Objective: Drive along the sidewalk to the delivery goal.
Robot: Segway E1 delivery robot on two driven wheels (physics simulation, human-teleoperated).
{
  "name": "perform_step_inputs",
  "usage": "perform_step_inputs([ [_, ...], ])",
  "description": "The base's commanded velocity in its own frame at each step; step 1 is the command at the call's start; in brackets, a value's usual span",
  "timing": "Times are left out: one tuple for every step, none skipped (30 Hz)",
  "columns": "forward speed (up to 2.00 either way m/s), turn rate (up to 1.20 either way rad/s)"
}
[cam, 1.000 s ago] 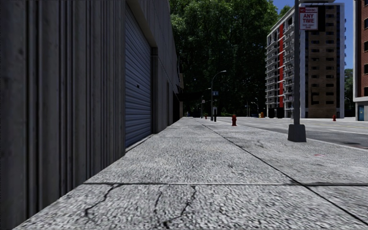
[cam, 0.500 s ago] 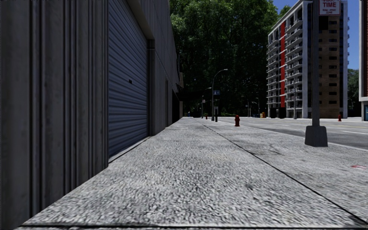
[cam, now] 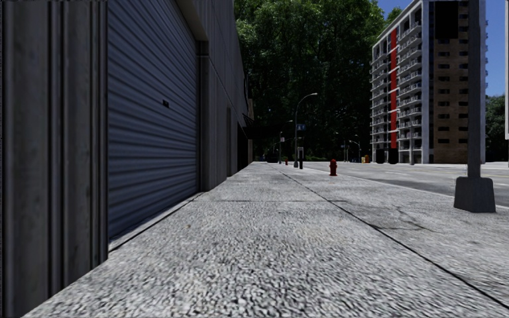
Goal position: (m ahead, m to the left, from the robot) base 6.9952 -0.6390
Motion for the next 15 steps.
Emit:
perform_step_inputs([
  [1.61, 0.00],
  [1.61, 0.00],
  [1.61, 0.00],
  [1.61, 0.00],
  [1.61, 0.00],
  [1.61, 0.00],
  [1.61, 0.00],
  [1.61, 0.00],
  [1.61, 0.00],
  [1.61, 0.00],
  [1.61, 0.00],
  [1.61, 0.00],
  [1.61, 0.00],
  [1.61, 0.00],
  [1.61, 0.00],
])
